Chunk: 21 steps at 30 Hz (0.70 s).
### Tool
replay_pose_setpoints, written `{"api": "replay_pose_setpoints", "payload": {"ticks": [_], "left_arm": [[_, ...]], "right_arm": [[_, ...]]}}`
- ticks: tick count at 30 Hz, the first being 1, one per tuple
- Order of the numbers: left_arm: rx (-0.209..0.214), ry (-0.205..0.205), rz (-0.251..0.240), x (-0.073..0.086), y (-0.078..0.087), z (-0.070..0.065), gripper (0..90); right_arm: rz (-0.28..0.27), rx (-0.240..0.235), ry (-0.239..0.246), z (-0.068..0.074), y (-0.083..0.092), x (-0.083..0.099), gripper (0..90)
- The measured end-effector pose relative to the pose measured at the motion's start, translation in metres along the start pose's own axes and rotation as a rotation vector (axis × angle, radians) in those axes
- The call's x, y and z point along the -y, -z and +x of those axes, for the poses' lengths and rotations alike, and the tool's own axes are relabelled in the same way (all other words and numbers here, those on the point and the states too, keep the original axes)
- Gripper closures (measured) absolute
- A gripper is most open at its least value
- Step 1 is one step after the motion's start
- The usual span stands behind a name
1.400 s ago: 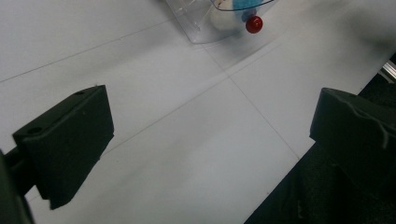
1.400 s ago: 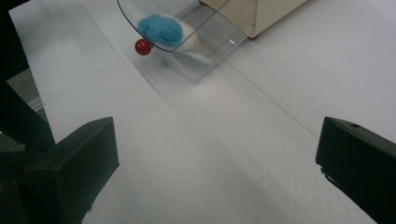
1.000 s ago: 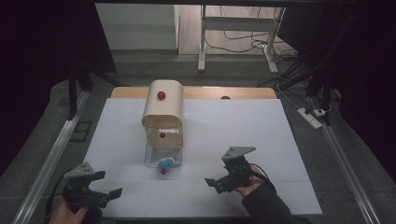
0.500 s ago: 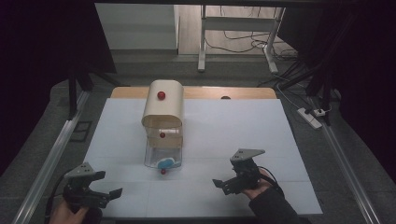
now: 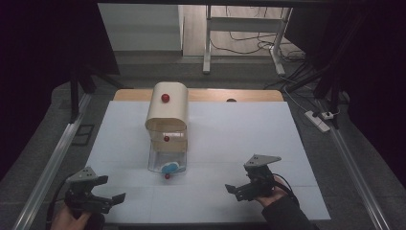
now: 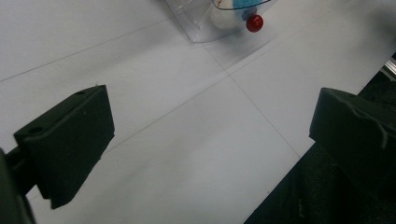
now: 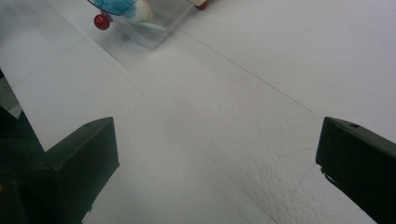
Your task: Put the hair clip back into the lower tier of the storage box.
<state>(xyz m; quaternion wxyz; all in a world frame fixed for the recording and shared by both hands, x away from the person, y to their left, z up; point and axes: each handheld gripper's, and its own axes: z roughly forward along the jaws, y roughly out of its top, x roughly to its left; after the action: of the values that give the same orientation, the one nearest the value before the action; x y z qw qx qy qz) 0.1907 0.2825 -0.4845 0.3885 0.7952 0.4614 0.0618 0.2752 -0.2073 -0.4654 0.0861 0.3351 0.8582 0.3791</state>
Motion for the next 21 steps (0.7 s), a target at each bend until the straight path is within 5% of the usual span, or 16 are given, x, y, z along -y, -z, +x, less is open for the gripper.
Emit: {"api": "replay_pose_setpoints", "payload": {"ticks": [21], "left_arm": [[0.000, 0.000, 0.000, 0.000, 0.000, 0.000, 0.1]], "right_arm": [[-0.009, 0.043, -0.035, -0.009, 0.021, 0.016, 0.0]]}}
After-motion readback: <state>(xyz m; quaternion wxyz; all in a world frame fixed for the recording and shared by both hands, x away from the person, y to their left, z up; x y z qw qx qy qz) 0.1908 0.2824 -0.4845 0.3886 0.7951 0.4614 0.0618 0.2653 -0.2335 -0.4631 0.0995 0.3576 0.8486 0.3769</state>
